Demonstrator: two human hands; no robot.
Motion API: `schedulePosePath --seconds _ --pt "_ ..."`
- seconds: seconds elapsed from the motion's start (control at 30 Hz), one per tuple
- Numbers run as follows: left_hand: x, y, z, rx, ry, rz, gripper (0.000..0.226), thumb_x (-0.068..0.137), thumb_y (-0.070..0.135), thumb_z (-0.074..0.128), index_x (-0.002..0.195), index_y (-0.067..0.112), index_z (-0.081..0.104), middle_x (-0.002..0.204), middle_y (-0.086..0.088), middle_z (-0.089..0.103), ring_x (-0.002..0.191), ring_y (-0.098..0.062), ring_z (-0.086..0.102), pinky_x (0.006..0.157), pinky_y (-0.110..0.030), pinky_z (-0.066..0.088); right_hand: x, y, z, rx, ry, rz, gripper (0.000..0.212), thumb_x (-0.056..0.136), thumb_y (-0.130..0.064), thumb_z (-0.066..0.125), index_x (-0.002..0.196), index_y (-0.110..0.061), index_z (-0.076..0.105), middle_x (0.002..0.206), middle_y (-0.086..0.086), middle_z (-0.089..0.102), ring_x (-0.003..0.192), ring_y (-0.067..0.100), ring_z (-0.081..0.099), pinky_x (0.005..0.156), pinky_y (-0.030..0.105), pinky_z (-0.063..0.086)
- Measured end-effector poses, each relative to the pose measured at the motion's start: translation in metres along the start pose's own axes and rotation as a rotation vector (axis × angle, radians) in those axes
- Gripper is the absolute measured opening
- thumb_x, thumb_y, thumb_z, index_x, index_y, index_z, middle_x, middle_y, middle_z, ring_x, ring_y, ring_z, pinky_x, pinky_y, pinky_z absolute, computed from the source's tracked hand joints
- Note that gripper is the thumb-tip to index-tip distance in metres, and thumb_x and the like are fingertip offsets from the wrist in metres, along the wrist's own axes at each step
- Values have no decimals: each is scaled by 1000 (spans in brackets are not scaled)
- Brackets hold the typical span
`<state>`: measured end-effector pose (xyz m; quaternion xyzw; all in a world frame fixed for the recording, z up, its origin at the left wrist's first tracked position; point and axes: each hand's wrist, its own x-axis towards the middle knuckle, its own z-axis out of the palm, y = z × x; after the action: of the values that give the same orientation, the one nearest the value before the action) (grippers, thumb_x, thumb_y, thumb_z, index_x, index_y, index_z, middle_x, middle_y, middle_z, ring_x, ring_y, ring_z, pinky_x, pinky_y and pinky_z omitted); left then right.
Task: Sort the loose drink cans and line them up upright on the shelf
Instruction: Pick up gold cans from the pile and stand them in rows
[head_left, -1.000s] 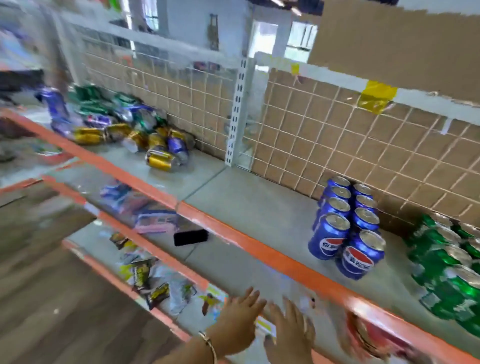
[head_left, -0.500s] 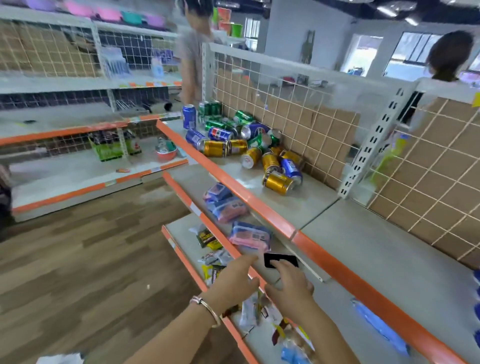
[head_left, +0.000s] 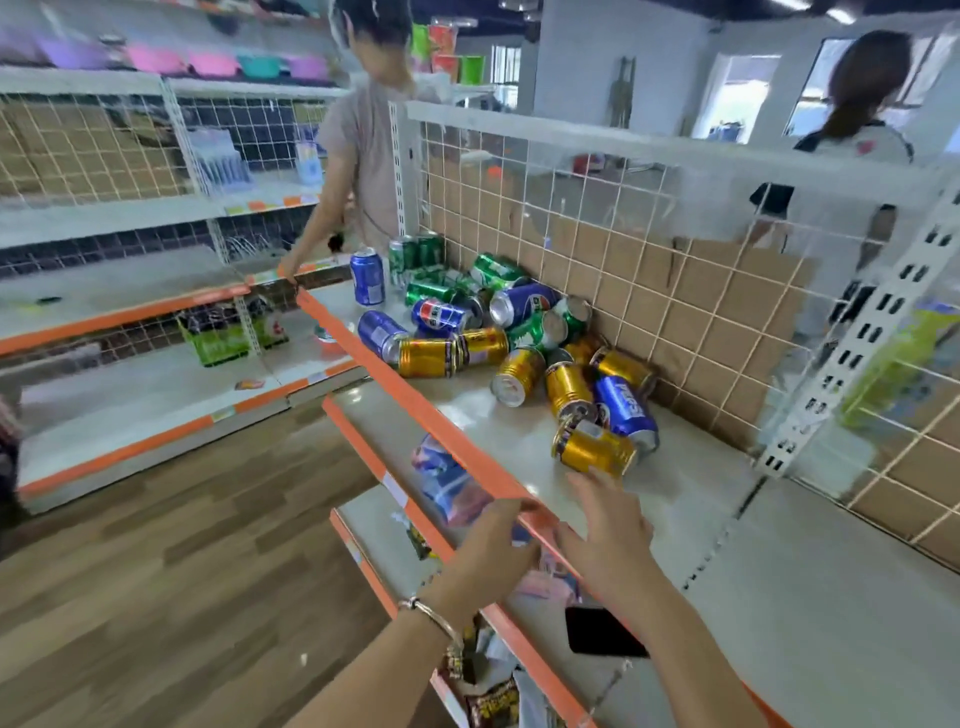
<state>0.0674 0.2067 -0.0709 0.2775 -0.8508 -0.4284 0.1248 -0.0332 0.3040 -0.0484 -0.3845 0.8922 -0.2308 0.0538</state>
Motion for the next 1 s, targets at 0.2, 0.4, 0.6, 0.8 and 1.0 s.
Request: schedulePosePath --seconds 0.2,0.4,0.6,0.8,1.0 --pt "60 -14 -22 -86 75 -106 48 87 8 55 133 17 45 131 -2 45 106 -9 45 91 -21 40 64 2 6 -180 28 34 62 88 -38 54 144 -27 31 153 -1 25 139 22 24 114 42 20" --pt "128 -19 -46 -73 148 -75 54 83 9 61 134 11 42 132 -9 39 120 -24 45 102 -34 38 94 -1 16 -327 55 170 70 88 -41 54 146 -29 17 150 4 24 137 26 23 110 41 19" --pt "187 -15 -57 -6 184 -1 72 76 12 69 138 4 35 134 -14 44 126 -26 37 98 -23 27 119 4 11 -446 54 279 79 83 -52 55 148 -30 16 143 0 34 127 22 34 100 38 32" --pt "230 -16 -44 38 111 16 88 74 40 73 144 18 24 140 -7 31 128 -25 37 104 -34 35 123 4 14 -439 102 319 77 79 -55 56 145 -31 25 142 -3 38 125 21 37 100 37 32" --pt "243 -29 -57 77 57 37 71 74 38 69 136 29 36 127 -2 43 111 -24 53 87 -36 48 120 1 16 -394 152 360 75 78 -52 59 143 -34 26 142 -6 37 126 18 36 101 35 31"
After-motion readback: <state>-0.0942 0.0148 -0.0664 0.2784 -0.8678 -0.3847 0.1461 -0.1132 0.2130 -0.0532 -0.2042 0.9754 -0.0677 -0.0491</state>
